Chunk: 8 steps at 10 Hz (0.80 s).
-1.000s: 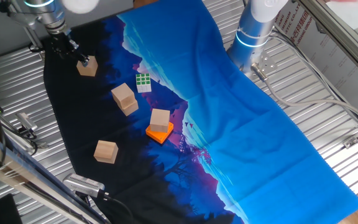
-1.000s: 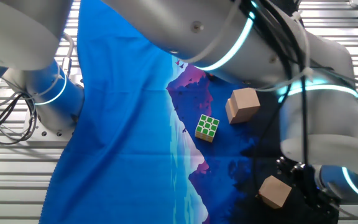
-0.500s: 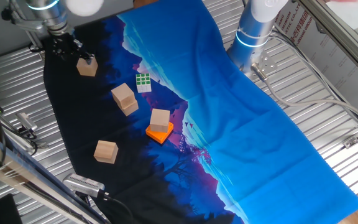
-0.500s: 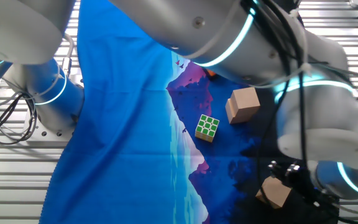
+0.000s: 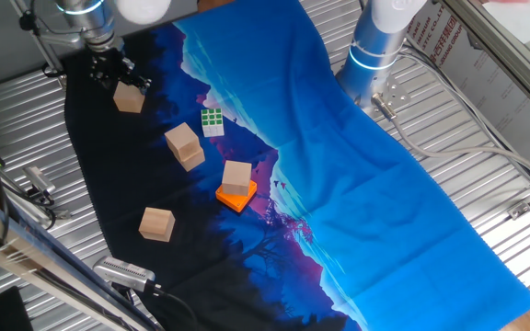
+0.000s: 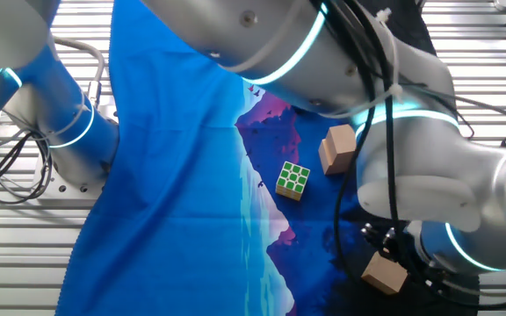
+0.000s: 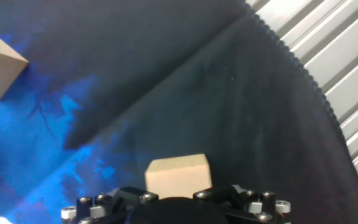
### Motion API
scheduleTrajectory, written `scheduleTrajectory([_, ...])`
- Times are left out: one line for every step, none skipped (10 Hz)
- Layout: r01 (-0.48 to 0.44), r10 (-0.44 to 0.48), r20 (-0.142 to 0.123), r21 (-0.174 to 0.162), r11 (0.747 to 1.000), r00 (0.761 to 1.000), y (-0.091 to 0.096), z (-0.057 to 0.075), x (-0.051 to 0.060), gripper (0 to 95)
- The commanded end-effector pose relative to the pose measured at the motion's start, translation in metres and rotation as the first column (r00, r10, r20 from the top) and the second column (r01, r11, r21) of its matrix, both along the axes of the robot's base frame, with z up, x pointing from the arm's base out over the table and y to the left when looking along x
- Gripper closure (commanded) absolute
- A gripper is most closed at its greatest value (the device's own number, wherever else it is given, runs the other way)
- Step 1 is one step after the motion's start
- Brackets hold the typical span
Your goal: Stack the blocks in a vertical line of five
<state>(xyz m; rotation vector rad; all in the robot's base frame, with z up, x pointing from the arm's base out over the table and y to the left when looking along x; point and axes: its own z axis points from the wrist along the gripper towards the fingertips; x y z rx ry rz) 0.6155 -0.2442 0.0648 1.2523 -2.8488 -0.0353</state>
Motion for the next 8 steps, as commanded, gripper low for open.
scheduleTrajectory([0.002, -0.002, 0.001, 0.004, 1.0, 1.0, 0.0006, 0.0005, 0.0006, 0.0])
scheduleTrajectory([0.001, -0.001, 0.002, 0.009, 1.0, 1.0, 0.0004, 0.0012, -0.0007, 0.0])
scheduleTrajectory([-0.002, 0.002, 0.003, 0.01, 1.0, 1.0, 0.0003, 0.0016, -0.0014, 0.0])
scheduleTrajectory([-0.006, 0.006, 0.003, 0.012, 1.0, 1.0, 0.0003, 0.0017, -0.0015, 0.0])
scheduleTrajectory([-0.009, 0.009, 0.003, 0.015, 1.0, 1.0, 0.0003, 0.0017, -0.0016, 0.0])
scheduleTrajectory([-0.01, 0.01, 0.003, 0.013, 1.0, 1.0, 0.0001, 0.0015, -0.002, 0.0])
scheduleTrajectory([-0.013, 0.013, 0.005, 0.011, 1.0, 1.0, -0.0003, -0.0001, -0.0019, 0.0])
scheduleTrajectory([-0.034, 0.034, 0.015, 0.013, 0.999, 0.999, -0.0005, -0.0013, -0.0016, 0.0])
